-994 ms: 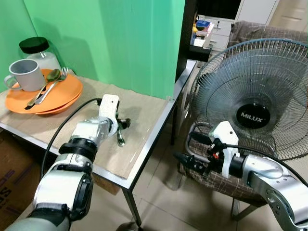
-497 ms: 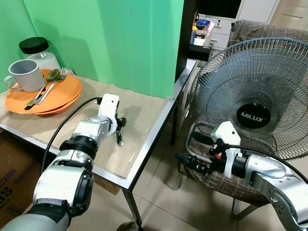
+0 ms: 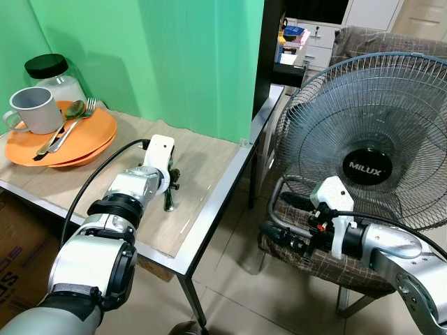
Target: Setting the table
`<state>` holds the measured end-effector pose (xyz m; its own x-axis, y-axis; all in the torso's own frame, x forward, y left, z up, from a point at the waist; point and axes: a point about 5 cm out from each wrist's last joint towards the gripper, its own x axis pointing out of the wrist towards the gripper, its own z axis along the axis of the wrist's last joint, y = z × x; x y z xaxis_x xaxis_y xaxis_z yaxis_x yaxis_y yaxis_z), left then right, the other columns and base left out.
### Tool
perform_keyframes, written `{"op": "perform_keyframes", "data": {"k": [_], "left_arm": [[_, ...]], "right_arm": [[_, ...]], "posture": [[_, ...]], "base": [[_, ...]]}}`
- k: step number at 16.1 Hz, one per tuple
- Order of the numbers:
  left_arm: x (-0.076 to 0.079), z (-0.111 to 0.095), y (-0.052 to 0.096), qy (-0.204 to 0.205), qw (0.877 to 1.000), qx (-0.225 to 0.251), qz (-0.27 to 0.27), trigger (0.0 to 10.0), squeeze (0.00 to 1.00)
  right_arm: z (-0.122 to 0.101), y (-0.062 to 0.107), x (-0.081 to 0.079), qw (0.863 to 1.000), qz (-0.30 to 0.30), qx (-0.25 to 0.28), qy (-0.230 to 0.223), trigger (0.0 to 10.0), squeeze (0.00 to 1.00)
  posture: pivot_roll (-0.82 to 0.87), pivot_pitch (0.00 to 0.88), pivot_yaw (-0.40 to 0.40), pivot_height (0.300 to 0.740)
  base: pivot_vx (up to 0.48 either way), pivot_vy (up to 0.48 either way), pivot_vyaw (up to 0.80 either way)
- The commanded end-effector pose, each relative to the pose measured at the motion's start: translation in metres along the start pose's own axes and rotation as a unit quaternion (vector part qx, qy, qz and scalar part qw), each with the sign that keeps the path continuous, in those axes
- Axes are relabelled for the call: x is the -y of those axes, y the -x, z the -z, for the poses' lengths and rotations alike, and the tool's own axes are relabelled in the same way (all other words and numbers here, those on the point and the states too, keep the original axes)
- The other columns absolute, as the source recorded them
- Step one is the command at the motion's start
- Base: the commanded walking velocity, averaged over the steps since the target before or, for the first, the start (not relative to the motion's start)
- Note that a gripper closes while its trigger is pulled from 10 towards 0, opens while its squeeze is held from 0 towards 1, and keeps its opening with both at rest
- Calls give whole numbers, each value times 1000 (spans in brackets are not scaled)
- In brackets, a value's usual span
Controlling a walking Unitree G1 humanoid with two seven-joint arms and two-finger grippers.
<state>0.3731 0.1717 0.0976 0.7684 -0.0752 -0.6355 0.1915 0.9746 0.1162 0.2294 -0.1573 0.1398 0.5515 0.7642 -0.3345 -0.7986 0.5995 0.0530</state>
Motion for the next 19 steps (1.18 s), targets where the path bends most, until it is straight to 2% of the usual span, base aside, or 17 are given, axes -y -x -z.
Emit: {"op": "perform_keyframes", "data": {"k": [1, 9, 10, 11, 12, 13, 19], "left_arm": [[-3, 6, 0, -5, 1000, -21, -13, 0, 0], [0, -2, 1, 2, 1000, -3, -8, 0, 0], [1, -3, 1, 2, 1000, -1, -7, 8667, 0], [4, -3, 0, 10, 1000, 2, 3, 10000, 0], [5, -3, 0, 12, 1000, 2, 6, 10000, 0], [6, -3, 0, 17, 1000, 3, 12, 10000, 1000], [1, -14, 3, 12, 1000, 22, 1, 10000, 1000]], "right_arm": [[-4, 3, -3, 1000, -6, 11, 11, 10000, 0], [-3, 6, 2, 1000, 4, 2, 29, 10000, 0], [-3, 6, 2, 1000, 3, 1, 30, 10000, 0], [-3, 6, 2, 1000, 2, 0, 30, 10000, 0], [-2, 6, 2, 1000, 2, 0, 31, 10000, 0], [-2, 6, 2, 999, 1, -1, 33, 10000, 0], [-2, 7, 4, 999, 1, -4, 39, 10000, 0]], "posture": [[95, 0, 65, 740], [96, 0, 63, 740], [96, 0, 62, 740], [96, 0, 63, 740], [96, 0, 62, 740], [94, 0, 63, 740], [94, 0, 61, 740]], "base": [[0, 0, 0], [0, 0, 0], [0, 0, 0], [0, 0, 0], [0, 0, 0], [0, 0, 0], [0, 0, 0]]}}
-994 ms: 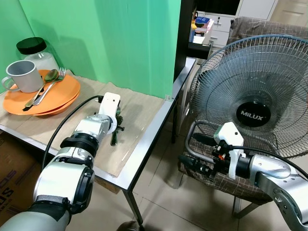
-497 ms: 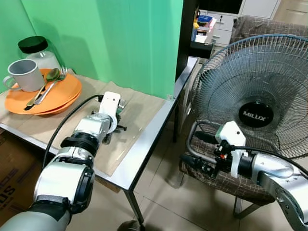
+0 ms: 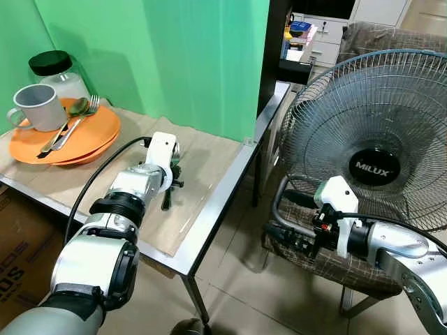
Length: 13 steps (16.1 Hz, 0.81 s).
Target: Setting the table
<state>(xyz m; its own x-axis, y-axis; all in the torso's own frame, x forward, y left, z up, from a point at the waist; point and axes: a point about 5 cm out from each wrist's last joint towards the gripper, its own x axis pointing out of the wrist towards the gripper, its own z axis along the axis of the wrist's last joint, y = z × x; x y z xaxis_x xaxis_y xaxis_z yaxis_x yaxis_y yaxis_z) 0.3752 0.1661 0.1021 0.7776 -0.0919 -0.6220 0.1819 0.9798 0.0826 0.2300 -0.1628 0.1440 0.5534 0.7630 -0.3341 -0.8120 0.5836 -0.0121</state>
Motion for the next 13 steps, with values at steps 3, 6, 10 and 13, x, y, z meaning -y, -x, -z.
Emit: {"op": "perform_keyframes", "data": {"k": [3, 6, 10, 13], "left_arm": [[-3, -18, 5, -10, 1000, 20, -4, 10000, 1000], [3, -24, 6, -29, 999, 18, 1, 10000, 0], [14, -22, 4, -20, 1000, 8, 22, 10000, 0], [15, -17, 3, -23, 1000, -2, 17, 8980, 0]], "right_arm": [[0, 3, 2, 1000, 0, -4, 7, 10000, 0], [-1, 3, 3, 1000, -4, -5, 8, 10000, 0], [-1, 4, 6, 1000, -5, -7, 10, 10000, 0], [0, 4, 5, 1000, -10, -8, 9, 10000, 0]], "posture": [[99, 0, 57, 740], [99, 0, 56, 740], [100, 0, 54, 740], [97, 0, 58, 740]], "base": [[0, 0, 0], [0, 0, 0], [0, 0, 0], [0, 0, 0]]}}
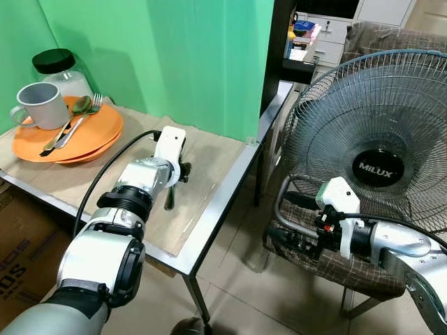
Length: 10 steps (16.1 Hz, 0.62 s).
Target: Setting the table
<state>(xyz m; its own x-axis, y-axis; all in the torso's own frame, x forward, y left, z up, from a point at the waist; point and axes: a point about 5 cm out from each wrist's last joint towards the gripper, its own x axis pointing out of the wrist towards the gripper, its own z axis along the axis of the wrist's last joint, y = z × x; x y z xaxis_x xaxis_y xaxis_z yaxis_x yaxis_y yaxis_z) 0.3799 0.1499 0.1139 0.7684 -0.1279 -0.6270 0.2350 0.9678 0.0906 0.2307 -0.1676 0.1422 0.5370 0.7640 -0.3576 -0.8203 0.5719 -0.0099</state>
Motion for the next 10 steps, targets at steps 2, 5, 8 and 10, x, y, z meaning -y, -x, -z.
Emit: {"op": "perform_keyframes", "data": {"k": [2, 5, 8, 10], "left_arm": [[0, 0, 1, -2, 1000, -4, -5, 4627, 0], [-1, 1, 1, -2, 1000, -9, -8, 1647, 0], [-2, 4, 0, 3, 1000, -17, -15, 0, 0], [-2, 6, 0, 4, 1000, -19, -18, 0, 0]], "right_arm": [[-2, 1, 0, 1000, -7, 5, 6, 10000, 0], [-1, 1, -2, 1000, -13, 2, 4, 10000, 0], [0, 1, -3, 1000, -21, -1, 2, 10000, 0], [1, 1, -4, 1000, -29, -5, 0, 10000, 0]], "posture": [[98, 0, 59, 740], [99, 0, 62, 740], [101, 0, 61, 740], [106, 0, 60, 740]], "base": [[0, 0, 0], [0, 0, 0], [0, 0, 0], [0, 0, 0]]}}
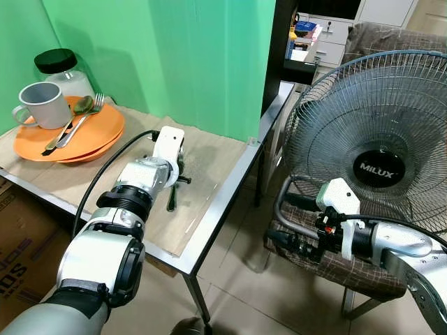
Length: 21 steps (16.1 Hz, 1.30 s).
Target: Setting the table
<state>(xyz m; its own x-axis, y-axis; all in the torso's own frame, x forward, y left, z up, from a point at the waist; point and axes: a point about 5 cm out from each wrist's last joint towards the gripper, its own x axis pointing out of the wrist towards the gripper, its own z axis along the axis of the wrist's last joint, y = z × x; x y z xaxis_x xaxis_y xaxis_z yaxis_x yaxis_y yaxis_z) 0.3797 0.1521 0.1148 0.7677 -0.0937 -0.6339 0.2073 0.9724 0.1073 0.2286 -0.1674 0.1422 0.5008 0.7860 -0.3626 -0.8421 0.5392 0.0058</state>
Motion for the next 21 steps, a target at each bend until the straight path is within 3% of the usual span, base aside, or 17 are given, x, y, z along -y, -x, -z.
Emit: {"op": "perform_keyframes", "data": {"k": [1, 2, 3, 4, 5, 6, 7, 10, 11, 12, 15, 16, 17, 19, 20, 21], "left_arm": [[0, 8, -1, 1, 1000, -17, -3, 0, 0], [0, 10, -1, 2, 1000, -21, -4, 0, 0], [0, 11, -1, 2, 1000, -23, -5, 3333, 0], [0, 13, -2, 1, 1000, -28, -6, 8784, 0], [0, 14, -2, 0, 999, -32, -6, 10000, 0], [1, 14, -2, 4, 999, -31, 0, 10000, 0], [1, 13, -1, 5, 1000, -30, 1, 10000, 1000], [1, 11, -1, 1, 1000, -28, -3, 10000, 1000], [1, 10, 0, -1, 1000, -27, -4, 10000, 549], [1, 9, 0, -1, 1000, -26, -5, 10000, 0], [-1, 0, 5, 7, 1000, -13, -13, 10000, 0], [1, -3, 7, 14, 1000, -6, -10, 10000, 235], [2, -4, 9, 16, 1000, -5, -10, 10000, 1000], [3, -3, 11, 18, 1000, -6, -15, 10000, 1000], [5, -5, 15, 17, 1000, -1, -19, 10000, 0], [6, -6, 16, 18, 1000, 1, -19, 10000, 0]], "right_arm": [[1, 0, -2, 1000, -11, -5, 0, 10000, 0], [1, 0, -3, 1000, -12, -6, 0, 10000, 0], [1, 0, -2, 1000, -12, -6, 0, 10000, 0], [2, 0, -2, 1000, -13, -7, 0, 10000, 0], [2, 0, -2, 1000, -13, -7, 0, 10000, 0], [2, 1, -2, 1000, -13, -7, 0, 10000, 0], [2, 1, -2, 1000, -13, -7, 0, 10000, 0], [2, 1, -3, 1000, -13, -6, 0, 10000, 0], [2, 1, -3, 1000, -13, -6, 0, 10000, 0], [2, 1, -3, 1000, -13, -5, 0, 10000, 0], [2, 2, -3, 1000, -12, -5, 0, 10000, 0], [2, 2, -3, 1000, -11, -5, 0, 10000, 0], [2, 2, -3, 1000, -11, -5, 0, 10000, 0], [2, 2, -3, 1000, -11, -5, 0, 10000, 0], [3, 3, -3, 1000, -10, -5, 0, 10000, 0], [3, 3, -3, 1000, -10, -5, 0, 10000, 0]], "posture": [[106, 0, 60, 740], [107, 0, 61, 740], [107, 0, 60, 740], [107, 0, 60, 740], [106, 0, 62, 740], [106, 0, 63, 740], [105, 0, 63, 740], [106, 0, 64, 740], [107, 0, 65, 740], [107, 0, 65, 740], [107, 0, 70, 740], [108, 0, 69, 740], [108, 0, 71, 740], [107, 0, 74, 740], [107, 0, 77, 740], [107, 0, 77, 740]], "base": [[0, 0, 0], [0, 0, 0], [0, 0, 0], [0, 0, 0], [0, 0, 0], [0, 0, 0], [0, 0, 0], [0, 0, 0], [0, 0, 0], [0, 0, 0], [0, 0, 0], [0, 0, 0], [0, 0, 0], [0, 0, 0], [0, 0, 0], [0, 0, 0]]}}
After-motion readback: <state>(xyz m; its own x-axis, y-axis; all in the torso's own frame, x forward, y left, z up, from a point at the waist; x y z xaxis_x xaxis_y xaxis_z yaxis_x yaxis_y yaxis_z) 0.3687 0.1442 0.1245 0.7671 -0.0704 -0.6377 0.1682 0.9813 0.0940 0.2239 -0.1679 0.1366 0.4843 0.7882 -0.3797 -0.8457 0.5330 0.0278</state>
